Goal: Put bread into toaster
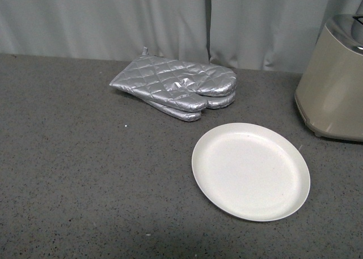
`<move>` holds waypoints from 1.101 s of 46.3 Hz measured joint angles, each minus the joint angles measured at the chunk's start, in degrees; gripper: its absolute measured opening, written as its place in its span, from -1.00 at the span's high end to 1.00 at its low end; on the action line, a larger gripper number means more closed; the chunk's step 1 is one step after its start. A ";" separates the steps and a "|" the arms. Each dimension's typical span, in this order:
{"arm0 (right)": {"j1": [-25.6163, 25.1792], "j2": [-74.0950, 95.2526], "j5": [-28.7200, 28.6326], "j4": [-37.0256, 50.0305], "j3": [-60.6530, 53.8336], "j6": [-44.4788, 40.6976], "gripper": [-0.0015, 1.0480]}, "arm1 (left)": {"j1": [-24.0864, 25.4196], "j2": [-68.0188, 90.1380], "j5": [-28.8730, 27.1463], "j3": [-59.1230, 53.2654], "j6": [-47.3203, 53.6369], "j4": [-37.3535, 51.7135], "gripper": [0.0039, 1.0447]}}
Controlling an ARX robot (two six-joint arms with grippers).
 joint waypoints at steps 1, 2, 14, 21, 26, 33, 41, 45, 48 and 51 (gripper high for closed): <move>-1.22 -0.48 -1.16 -0.35 0.00 0.00 0.95 | 0.00 0.00 -0.02 0.00 0.00 0.00 -0.88; -2.03 -0.74 -1.95 -0.59 0.00 -0.09 0.99 | 0.00 0.00 -0.02 0.00 -0.02 0.00 -0.88; -12.96 -2.78 -14.47 -2.91 0.00 -0.11 0.98 | 0.00 0.00 -0.02 0.00 0.00 0.00 -0.88; -17.70 -2.99 -16.90 -3.02 0.00 -0.09 0.98 | 0.00 0.00 -0.04 0.00 0.00 0.00 -0.88; -17.77 -2.99 -16.98 -3.02 0.00 -0.09 0.98 | 0.00 0.00 -0.02 0.00 0.00 0.00 -0.88; -17.84 -2.99 -17.00 -3.02 0.00 -0.17 0.73 | 0.00 0.00 -0.04 0.00 0.00 0.00 -0.88; -17.86 -2.99 -17.00 -3.02 0.00 -0.15 0.22 | 0.00 0.00 -0.04 0.00 0.00 0.00 -0.88; -17.86 -2.99 -17.00 -3.02 0.00 -0.17 -0.05 | 0.00 0.00 -0.04 0.00 0.00 0.00 -0.88; -17.86 -2.99 -17.00 -3.02 0.00 -0.17 -0.34 | 0.00 0.00 -0.04 0.00 0.00 0.00 -0.88; -17.86 -2.99 -17.00 -3.02 0.00 -0.17 -0.57 | 0.00 0.00 -0.04 0.00 0.00 0.00 -0.88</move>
